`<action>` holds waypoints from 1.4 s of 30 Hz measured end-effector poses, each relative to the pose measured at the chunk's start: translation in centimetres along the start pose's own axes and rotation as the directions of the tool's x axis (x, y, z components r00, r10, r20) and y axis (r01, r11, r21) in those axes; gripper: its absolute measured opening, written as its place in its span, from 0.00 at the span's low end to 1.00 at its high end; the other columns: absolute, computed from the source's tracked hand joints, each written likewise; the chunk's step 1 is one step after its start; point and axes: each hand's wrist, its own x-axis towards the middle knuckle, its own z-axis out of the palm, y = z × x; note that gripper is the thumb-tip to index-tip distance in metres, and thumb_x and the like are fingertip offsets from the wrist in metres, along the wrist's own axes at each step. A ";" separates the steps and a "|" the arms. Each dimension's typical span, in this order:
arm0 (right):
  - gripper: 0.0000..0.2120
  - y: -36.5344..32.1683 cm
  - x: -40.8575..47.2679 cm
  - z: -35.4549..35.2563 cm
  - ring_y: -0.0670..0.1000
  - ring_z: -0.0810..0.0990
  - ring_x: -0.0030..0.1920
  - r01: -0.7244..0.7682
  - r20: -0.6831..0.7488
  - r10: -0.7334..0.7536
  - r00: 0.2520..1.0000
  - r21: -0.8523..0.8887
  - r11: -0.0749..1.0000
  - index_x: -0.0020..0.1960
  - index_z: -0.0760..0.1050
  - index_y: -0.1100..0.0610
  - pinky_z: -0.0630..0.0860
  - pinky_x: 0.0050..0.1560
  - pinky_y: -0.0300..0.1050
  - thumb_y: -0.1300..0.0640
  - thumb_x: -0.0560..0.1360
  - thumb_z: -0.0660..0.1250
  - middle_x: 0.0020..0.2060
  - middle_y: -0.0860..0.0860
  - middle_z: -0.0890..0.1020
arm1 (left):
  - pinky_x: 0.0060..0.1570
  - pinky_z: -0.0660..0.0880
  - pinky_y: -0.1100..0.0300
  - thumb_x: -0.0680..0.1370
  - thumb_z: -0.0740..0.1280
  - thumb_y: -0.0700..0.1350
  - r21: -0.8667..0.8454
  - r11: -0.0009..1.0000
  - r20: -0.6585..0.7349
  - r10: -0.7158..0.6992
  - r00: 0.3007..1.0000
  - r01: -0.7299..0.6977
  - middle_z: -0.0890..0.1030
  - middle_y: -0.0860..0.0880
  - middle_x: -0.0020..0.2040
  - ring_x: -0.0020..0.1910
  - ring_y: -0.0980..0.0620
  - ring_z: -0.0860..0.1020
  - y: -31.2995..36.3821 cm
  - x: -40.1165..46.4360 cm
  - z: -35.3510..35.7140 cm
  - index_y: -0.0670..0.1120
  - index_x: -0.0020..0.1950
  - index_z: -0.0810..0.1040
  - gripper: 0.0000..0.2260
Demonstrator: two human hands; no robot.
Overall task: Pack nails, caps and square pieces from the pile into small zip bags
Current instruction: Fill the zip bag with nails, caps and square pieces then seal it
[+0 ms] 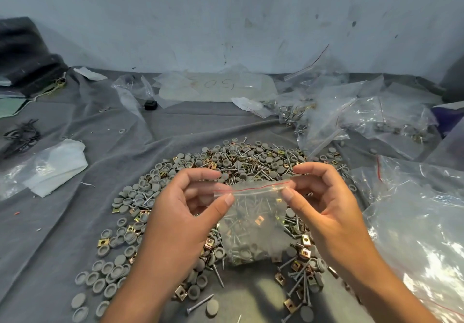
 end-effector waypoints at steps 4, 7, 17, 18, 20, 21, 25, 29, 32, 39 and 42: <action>0.14 -0.2 -0.1 0.0 0.60 0.81 0.47 -0.010 0.006 0.010 1.000 0.043 0.999 0.57 0.76 0.41 0.79 0.47 0.53 0.49 0.74 0.74 0.47 0.52 0.84 | 0.45 0.79 0.65 0.63 0.76 0.53 -0.030 1.000 -0.032 0.000 0.999 -0.001 0.86 0.49 0.45 0.45 0.53 0.85 -0.2 0.3 -0.2 0.58 0.50 0.81 0.16; 0.14 -0.2 0.0 0.1 0.56 0.79 0.44 -0.007 0.007 0.006 1.000 0.097 0.995 0.56 0.76 0.44 0.78 0.43 0.45 0.54 0.73 0.74 0.46 0.53 0.84 | 0.43 0.79 0.66 0.63 0.77 0.54 -0.015 1.000 -0.010 -0.008 1.000 0.008 0.86 0.49 0.44 0.44 0.53 0.85 -0.2 0.3 -0.4 0.60 0.49 0.81 0.16; 0.17 0.3 -0.2 0.8 0.50 0.82 0.50 -0.002 0.029 0.000 1.000 0.060 0.998 0.58 0.76 0.41 0.80 0.48 0.44 0.44 0.71 0.74 0.49 0.51 0.84 | 0.50 0.80 0.53 0.65 0.76 0.52 0.084 0.996 0.012 -0.003 1.000 0.002 0.86 0.49 0.45 0.45 0.51 0.84 0.0 -0.1 -0.4 0.56 0.46 0.76 0.13; 0.17 0.4 -0.2 0.9 0.51 0.82 0.49 0.000 0.029 -0.001 1.000 0.049 0.999 0.57 0.75 0.41 0.80 0.48 0.46 0.43 0.71 0.74 0.49 0.51 0.84 | 0.50 0.80 0.52 0.65 0.76 0.52 0.085 0.996 0.021 -0.009 1.000 0.007 0.86 0.49 0.46 0.45 0.51 0.84 0.0 -0.2 -0.3 0.56 0.47 0.76 0.14; 0.16 0.6 -0.2 0.9 0.53 0.82 0.48 0.004 0.018 -0.005 1.000 0.051 0.999 0.57 0.75 0.41 0.79 0.48 0.50 0.42 0.71 0.74 0.48 0.52 0.84 | 0.52 0.80 0.49 0.64 0.76 0.52 0.088 0.996 0.024 -0.015 1.000 0.013 0.86 0.51 0.48 0.47 0.53 0.84 0.1 -0.2 -0.1 0.55 0.51 0.77 0.18; 0.16 0.6 -0.3 1.0 0.54 0.82 0.47 0.005 0.012 -0.006 1.000 0.059 0.998 0.56 0.75 0.41 0.78 0.47 0.50 0.43 0.71 0.74 0.47 0.52 0.84 | 0.52 0.80 0.49 0.63 0.77 0.51 0.095 0.995 0.024 -0.014 1.000 0.012 0.86 0.52 0.49 0.47 0.54 0.84 0.1 -0.3 -0.1 0.54 0.52 0.77 0.19; 0.13 0.6 -0.5 1.0 0.52 0.80 0.46 0.004 0.023 -0.006 1.000 0.099 0.995 0.55 0.75 0.43 0.76 0.43 0.40 0.45 0.72 0.73 0.46 0.52 0.82 | 0.53 0.80 0.47 0.65 0.77 0.52 0.151 0.989 0.037 -0.006 0.999 0.001 0.85 0.55 0.51 0.49 0.55 0.84 0.2 -0.3 0.2 0.63 0.50 0.77 0.17; 0.16 0.7 -0.6 1.2 0.48 0.81 0.46 -0.015 0.047 0.010 0.999 0.090 0.996 0.57 0.76 0.41 0.77 0.44 0.36 0.42 0.71 0.74 0.47 0.50 0.83 | 0.52 0.80 0.46 0.70 0.77 0.46 0.195 0.981 0.030 -0.021 0.999 0.015 0.86 0.55 0.47 0.47 0.57 0.84 0.0 -0.4 0.3 0.64 0.49 0.76 0.16; 0.25 0.9 -0.6 1.3 0.49 0.83 0.47 -0.049 0.063 0.045 0.997 0.068 0.997 0.59 0.75 0.40 0.78 0.45 0.38 0.34 0.67 0.76 0.50 0.50 0.85 | 0.51 0.81 0.46 0.72 0.77 0.44 0.205 0.978 0.028 -0.031 0.999 0.025 0.86 0.54 0.45 0.46 0.55 0.83 0.0 -0.5 0.3 0.64 0.50 0.76 0.17; 0.24 0.9 -0.7 1.8 0.47 0.82 0.44 -0.019 0.052 0.013 0.999 0.109 0.994 0.58 0.76 0.43 0.79 0.44 0.37 0.37 0.67 0.77 0.46 0.52 0.84 | 0.48 0.81 0.47 0.68 0.73 0.55 0.207 0.978 0.075 -0.021 0.997 0.005 0.85 0.55 0.46 0.46 0.54 0.83 0.0 -0.7 0.5 0.63 0.49 0.74 0.12; 0.23 0.8 -0.8 2.0 0.46 0.81 0.44 -0.024 0.043 0.017 0.999 0.158 0.987 0.56 0.77 0.43 0.78 0.44 0.36 0.37 0.67 0.78 0.46 0.51 0.84 | 0.53 0.79 0.47 0.68 0.74 0.54 0.196 0.981 0.087 -0.009 0.996 -0.008 0.85 0.56 0.49 0.50 0.55 0.83 -0.1 -0.8 0.7 0.64 0.50 0.73 0.14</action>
